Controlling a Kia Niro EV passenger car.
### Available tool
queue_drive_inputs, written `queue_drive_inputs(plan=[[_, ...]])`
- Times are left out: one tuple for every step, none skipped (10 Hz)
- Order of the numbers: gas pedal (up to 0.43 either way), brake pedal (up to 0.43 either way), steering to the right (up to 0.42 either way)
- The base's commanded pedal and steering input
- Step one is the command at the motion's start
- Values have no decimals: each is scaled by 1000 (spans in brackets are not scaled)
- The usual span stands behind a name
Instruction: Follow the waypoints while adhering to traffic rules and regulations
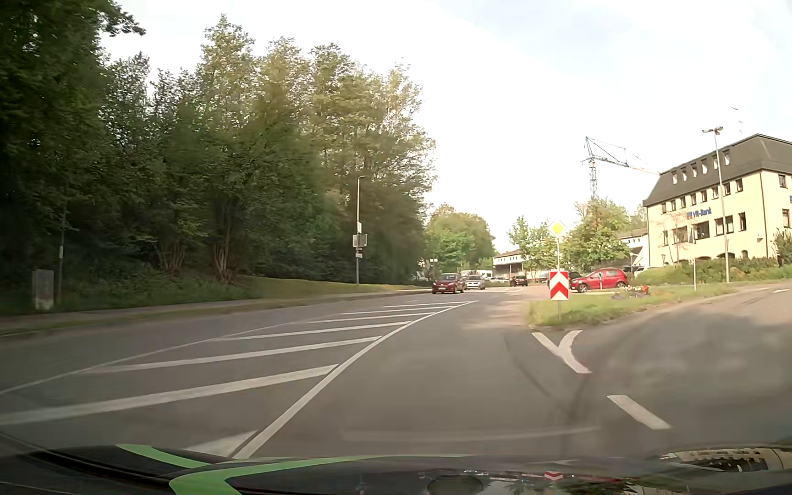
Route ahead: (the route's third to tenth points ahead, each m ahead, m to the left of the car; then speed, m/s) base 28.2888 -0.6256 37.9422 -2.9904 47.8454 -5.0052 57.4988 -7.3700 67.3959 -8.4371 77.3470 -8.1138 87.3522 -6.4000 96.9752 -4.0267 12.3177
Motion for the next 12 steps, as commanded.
queue_drive_inputs(plan=[[197, 0, 51], [197, 0, 51], [197, 0, 52], [197, 0, 53], [197, 0, 56], [197, 0, 61], [197, 0, 61], [197, 0, 61], [197, 0, 60], [197, 0, 59], [197, 0, 57], [197, 0, 54]])
